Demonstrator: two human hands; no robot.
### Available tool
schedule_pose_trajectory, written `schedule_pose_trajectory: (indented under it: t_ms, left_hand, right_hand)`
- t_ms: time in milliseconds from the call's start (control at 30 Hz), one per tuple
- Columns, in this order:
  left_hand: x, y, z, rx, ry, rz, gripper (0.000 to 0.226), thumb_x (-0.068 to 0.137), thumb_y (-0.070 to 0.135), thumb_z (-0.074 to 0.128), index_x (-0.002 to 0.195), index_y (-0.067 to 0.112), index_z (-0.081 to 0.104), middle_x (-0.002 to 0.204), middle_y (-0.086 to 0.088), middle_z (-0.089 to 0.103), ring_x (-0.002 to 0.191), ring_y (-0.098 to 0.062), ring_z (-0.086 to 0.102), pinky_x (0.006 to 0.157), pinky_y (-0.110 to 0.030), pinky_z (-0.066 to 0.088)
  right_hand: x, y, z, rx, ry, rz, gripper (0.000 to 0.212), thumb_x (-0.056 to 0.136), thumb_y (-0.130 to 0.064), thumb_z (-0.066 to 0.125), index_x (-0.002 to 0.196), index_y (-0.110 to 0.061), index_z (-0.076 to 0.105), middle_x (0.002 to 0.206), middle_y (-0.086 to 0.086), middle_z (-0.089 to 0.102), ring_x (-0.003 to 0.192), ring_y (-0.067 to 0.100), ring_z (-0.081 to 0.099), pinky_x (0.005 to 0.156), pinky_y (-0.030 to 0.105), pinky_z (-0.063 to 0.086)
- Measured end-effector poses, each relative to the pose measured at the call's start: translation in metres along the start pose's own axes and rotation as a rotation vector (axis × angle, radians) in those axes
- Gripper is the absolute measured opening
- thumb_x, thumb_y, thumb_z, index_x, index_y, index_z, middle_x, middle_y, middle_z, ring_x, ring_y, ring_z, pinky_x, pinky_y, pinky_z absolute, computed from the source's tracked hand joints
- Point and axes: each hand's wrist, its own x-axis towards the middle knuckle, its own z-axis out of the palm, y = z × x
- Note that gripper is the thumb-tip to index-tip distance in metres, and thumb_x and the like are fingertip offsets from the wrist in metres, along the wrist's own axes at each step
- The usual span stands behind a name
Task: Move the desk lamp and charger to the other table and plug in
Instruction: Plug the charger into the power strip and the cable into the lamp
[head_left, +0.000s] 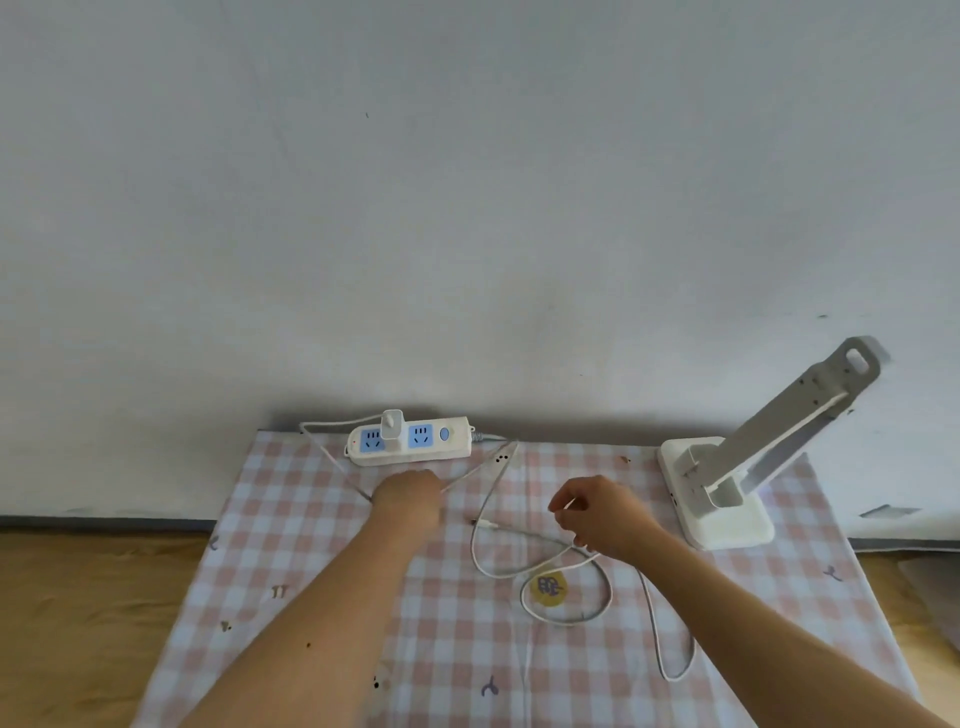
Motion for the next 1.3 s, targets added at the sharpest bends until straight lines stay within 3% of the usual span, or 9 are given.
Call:
schedule_pose_trajectory:
  t_ms: [233,433,533,667,733,900,1067,1233,1300]
  left_hand:
    - [0.005,0.021,-0.013,-1.379,-0.064,-0.028,0.021,0.094,0.012,0.050,0.083,0.011,0.068,0.067,-0.003,0.060,0.057,-0.012,0.053,0.053,-0.020,0.042]
    - [0.007,0.029,-0.027,-1.357,0.020,0.102,0.021,0.094,0.006,0.049,0.086,0.018,0.065,0.072,0.000,0.059,0.062,-0.010,0.051,0.055,-0.019,0.039]
    - [0.008,0.031,-0.041,-1.444,0.005,0.186,0.022,0.095,0.007,0.048,0.083,0.020,0.061,0.086,0.002,0.064,0.083,-0.013,0.058,0.068,-0.018,0.043]
    - [0.004,0.041,-0.056,-1.614,-0.263,0.365,0.020,0.098,0.028,0.048,0.094,0.011,0.057,0.088,-0.008,0.068,0.096,-0.027,0.061,0.101,-0.037,0.041]
    - [0.001,0.041,-0.059,-1.490,-0.301,0.429,0.036,0.092,0.044,0.055,0.099,0.010,0.057,0.073,-0.005,0.069,0.083,-0.023,0.067,0.098,-0.040,0.044]
    - [-0.004,0.020,-0.062,-1.074,-0.143,0.366,0.020,0.091,0.027,0.061,0.090,0.008,0.063,0.057,0.001,0.059,0.052,-0.008,0.059,0.063,-0.023,0.050]
    - [-0.007,-0.006,-0.070,-1.257,-0.132,0.270,0.030,0.099,0.026,0.047,0.082,0.007,0.062,0.057,-0.003,0.050,0.045,-0.013,0.052,0.064,-0.033,0.057]
    - [-0.012,-0.009,-0.081,-1.379,-0.049,0.273,0.030,0.100,0.025,0.044,0.080,0.009,0.060,0.058,-0.003,0.044,0.037,-0.009,0.034,0.045,-0.025,0.049]
    - [-0.014,-0.007,-0.089,-1.386,-0.030,0.309,0.030,0.100,0.028,0.044,0.080,0.012,0.060,0.058,-0.002,0.045,0.038,-0.009,0.027,0.040,-0.021,0.037]
  right_hand:
    - [0.009,-0.010,0.010,0.249,-0.008,-0.024,0.014,0.084,-0.019,0.069,0.098,-0.017,0.069,0.083,0.002,0.073,0.064,0.018,0.069,0.066,0.029,0.059]
    - [0.014,-0.036,-0.014,0.927,0.240,0.104,0.011,0.084,-0.018,0.068,0.077,-0.009,0.067,0.064,0.011,0.067,0.044,0.017,0.059,0.045,0.027,0.053]
    - [0.014,-0.042,-0.034,0.998,0.415,0.115,0.009,0.087,-0.016,0.063,0.084,-0.008,0.066,0.060,0.011,0.067,0.044,0.018,0.062,0.045,0.026,0.052]
    - [0.012,-0.064,-0.050,0.932,0.371,0.015,0.006,0.088,-0.013,0.063,0.089,-0.008,0.066,0.056,0.008,0.070,0.048,0.021,0.067,0.047,0.026,0.054]
    - [0.012,-0.071,-0.055,0.933,0.383,0.007,0.006,0.088,-0.013,0.063,0.088,-0.008,0.067,0.057,0.006,0.071,0.049,0.018,0.068,0.046,0.023,0.053]
    - [0.014,-0.058,-0.066,1.099,0.466,0.104,0.009,0.088,-0.009,0.063,0.093,-0.004,0.068,0.063,0.010,0.070,0.047,0.015,0.067,0.046,0.023,0.054]
    - [0.012,-0.037,-0.058,0.982,0.259,0.104,0.028,0.085,-0.027,0.070,0.099,-0.003,0.068,0.073,0.012,0.070,0.052,0.017,0.066,0.050,0.026,0.055]
    - [0.000,-0.030,-0.014,0.111,-0.162,0.016,0.035,0.073,-0.038,0.080,0.101,-0.025,0.063,0.091,0.002,0.069,0.056,0.010,0.059,0.045,0.020,0.047]
    - [0.000,-0.029,0.003,-0.117,-0.236,0.035,0.031,0.076,-0.030,0.078,0.103,-0.018,0.068,0.090,0.002,0.072,0.060,0.010,0.062,0.054,0.021,0.052]
